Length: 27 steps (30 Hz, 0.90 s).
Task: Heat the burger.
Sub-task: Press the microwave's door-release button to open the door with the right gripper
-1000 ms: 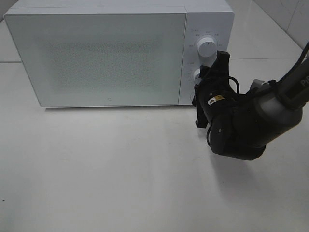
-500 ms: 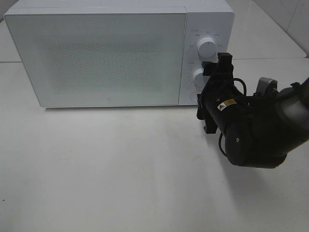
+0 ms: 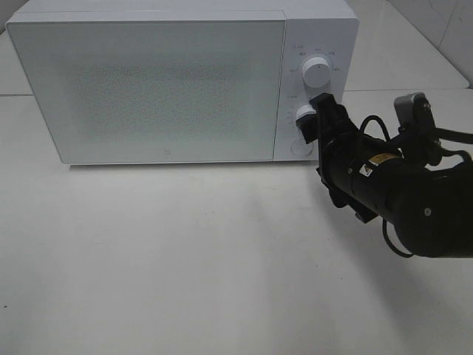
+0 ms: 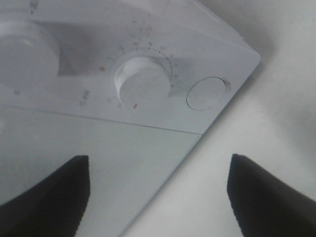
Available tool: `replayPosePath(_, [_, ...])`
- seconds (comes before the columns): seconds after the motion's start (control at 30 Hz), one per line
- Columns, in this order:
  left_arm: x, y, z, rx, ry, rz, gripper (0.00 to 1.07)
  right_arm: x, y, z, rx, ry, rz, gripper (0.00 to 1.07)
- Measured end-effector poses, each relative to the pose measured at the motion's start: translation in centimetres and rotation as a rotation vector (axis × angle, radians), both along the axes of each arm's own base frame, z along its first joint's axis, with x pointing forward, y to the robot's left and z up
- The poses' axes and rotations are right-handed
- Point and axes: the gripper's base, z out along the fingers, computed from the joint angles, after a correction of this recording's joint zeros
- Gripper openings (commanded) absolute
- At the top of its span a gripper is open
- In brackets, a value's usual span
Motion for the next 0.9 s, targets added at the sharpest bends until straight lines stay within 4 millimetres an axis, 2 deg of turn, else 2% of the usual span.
replayPosePath(0.03, [0.0,0.0,0.0,0.0,0.0,0.0,0.98,0.0,0.0,0.0,0.0,0.0,0.0,0.75])
replayPosePath(0.1, [0.0,0.0,0.0,0.0,0.0,0.0,0.98,-0.3,-0.4,0.5,-0.141,0.041,0.092,0.75])
replayPosePath(0.13, [0.0,0.0,0.0,0.0,0.0,0.0,0.98,-0.3,-0.4,0.5,-0.141,0.041,0.092,0.75])
replayPosePath(0.2, [0.0,0.0,0.0,0.0,0.0,0.0,0.98,-0.5,-1.5,0.8,-0.284,0.087,0.177,0.75])
replayPosePath(0.33, [0.0,0.0,0.0,0.0,0.0,0.0,0.98,-0.5,-2.5,1.4,-0.401,0.124,0.269,0.75])
replayPosePath(0.4, [0.0,0.0,0.0,0.0,0.0,0.0,0.98,-0.2,-3.4,2.4,-0.543,0.183,0.423,0.75])
replayPosePath(0.47, [0.0,0.0,0.0,0.0,0.0,0.0,0.98,0.0,-3.5,2.7,-0.577,0.19,0.459,0.75])
replayPosePath(0.5, [0.0,0.0,0.0,0.0,0.0,0.0,0.98,0.1,-3.6,3.4,-0.648,0.211,0.55,0.75])
replayPosePath(0.57, [0.0,0.0,0.0,0.0,0.0,0.0,0.98,0.2,-3.7,3.7,-0.676,0.217,0.586,0.75])
replayPosePath(0.6, [0.0,0.0,0.0,0.0,0.0,0.0,0.98,0.1,-3.6,4.3,-0.741,0.237,0.666,0.75])
replayPosePath(0.8, [0.0,0.0,0.0,0.0,0.0,0.0,0.98,-0.3,-3.8,5.5,-0.835,0.302,0.783,0.75])
replayPosePath(0.87, [0.0,0.0,0.0,0.0,0.0,0.0,0.98,-1.1,-4.3,7.2,-0.89,0.325,0.825,0.75])
replayPosePath(0.9, [0.0,0.0,0.0,0.0,0.0,0.0,0.98,-1.1,-4.3,7.2,-0.89,0.325,0.825,0.75])
